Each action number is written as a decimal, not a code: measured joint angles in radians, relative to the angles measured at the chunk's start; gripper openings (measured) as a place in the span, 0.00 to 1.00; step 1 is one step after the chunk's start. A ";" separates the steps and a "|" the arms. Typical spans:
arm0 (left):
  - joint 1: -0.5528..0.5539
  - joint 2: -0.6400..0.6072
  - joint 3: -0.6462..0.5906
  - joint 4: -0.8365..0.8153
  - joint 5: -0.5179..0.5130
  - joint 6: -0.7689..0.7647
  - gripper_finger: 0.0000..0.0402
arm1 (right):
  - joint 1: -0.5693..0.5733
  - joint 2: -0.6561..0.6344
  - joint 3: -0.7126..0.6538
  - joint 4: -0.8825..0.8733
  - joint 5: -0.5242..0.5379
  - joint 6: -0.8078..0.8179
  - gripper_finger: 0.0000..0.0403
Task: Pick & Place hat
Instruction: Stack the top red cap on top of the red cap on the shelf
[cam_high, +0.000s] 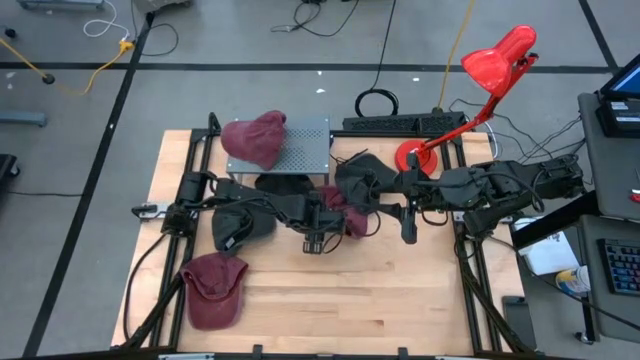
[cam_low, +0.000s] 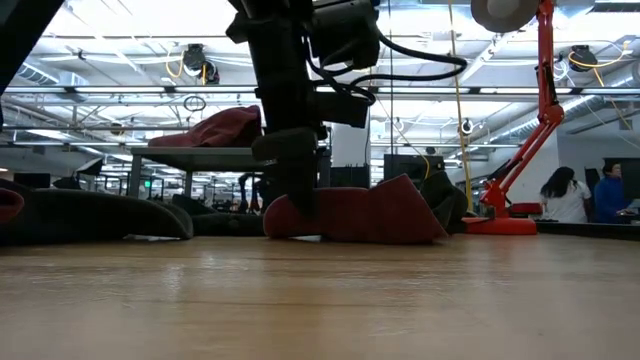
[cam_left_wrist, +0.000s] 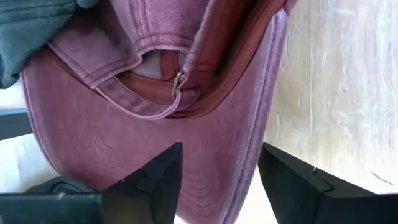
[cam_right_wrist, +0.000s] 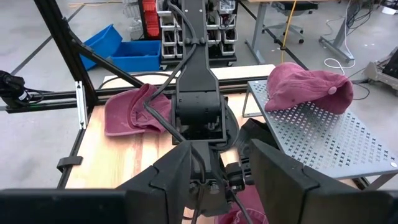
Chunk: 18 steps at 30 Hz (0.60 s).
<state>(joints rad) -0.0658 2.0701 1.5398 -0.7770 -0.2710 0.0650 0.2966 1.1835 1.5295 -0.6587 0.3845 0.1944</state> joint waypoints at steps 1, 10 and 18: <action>0.000 0.000 0.000 0.000 0.000 0.001 0.49 | 0.000 0.000 0.000 0.000 0.001 -0.001 0.39; 0.000 0.000 0.000 -0.001 0.003 0.004 0.28 | 0.000 0.000 0.000 0.005 0.005 -0.031 0.39; 0.000 -0.001 0.000 0.000 0.010 -0.016 0.06 | -0.001 0.000 0.000 0.005 0.006 -0.059 0.39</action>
<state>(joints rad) -0.0662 2.0688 1.5402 -0.7774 -0.2607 0.0492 0.2958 1.1835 1.5295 -0.6540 0.3904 0.1352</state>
